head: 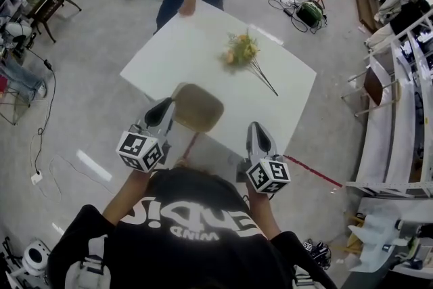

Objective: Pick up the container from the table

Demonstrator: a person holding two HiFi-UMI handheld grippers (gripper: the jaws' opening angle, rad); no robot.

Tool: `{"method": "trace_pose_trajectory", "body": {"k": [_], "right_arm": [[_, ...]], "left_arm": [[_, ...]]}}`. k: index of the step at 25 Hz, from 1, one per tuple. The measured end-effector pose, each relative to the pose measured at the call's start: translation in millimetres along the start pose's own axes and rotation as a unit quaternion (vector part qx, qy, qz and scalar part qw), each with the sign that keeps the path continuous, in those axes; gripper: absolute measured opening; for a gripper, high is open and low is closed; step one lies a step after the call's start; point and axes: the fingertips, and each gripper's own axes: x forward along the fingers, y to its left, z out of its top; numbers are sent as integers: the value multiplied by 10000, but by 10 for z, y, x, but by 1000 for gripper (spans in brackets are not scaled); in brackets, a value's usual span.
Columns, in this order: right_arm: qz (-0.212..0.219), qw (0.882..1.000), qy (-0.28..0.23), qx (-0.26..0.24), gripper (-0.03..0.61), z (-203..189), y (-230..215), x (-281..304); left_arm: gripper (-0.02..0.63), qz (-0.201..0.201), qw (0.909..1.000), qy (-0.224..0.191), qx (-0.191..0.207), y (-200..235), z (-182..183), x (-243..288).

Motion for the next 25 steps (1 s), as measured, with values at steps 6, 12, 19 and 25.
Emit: {"method": "trace_pose_trajectory", "body": {"k": [6, 12, 19, 25], "right_arm": [[37, 10000, -26, -35, 2, -38, 84, -70], [85, 10000, -16, -38, 2, -83, 162, -86], [132, 9999, 45, -80, 2, -145, 265, -99], [118, 9999, 36, -110, 2, -154, 309, -127]], "left_arm": [[41, 81, 10000, -37, -8, 19, -1, -99], [41, 120, 9999, -34, -63, 22, -23, -186], [41, 152, 9998, -49, -127, 39, -19, -275], [41, 108, 9998, -68, -130, 3, -6, -271]]}}
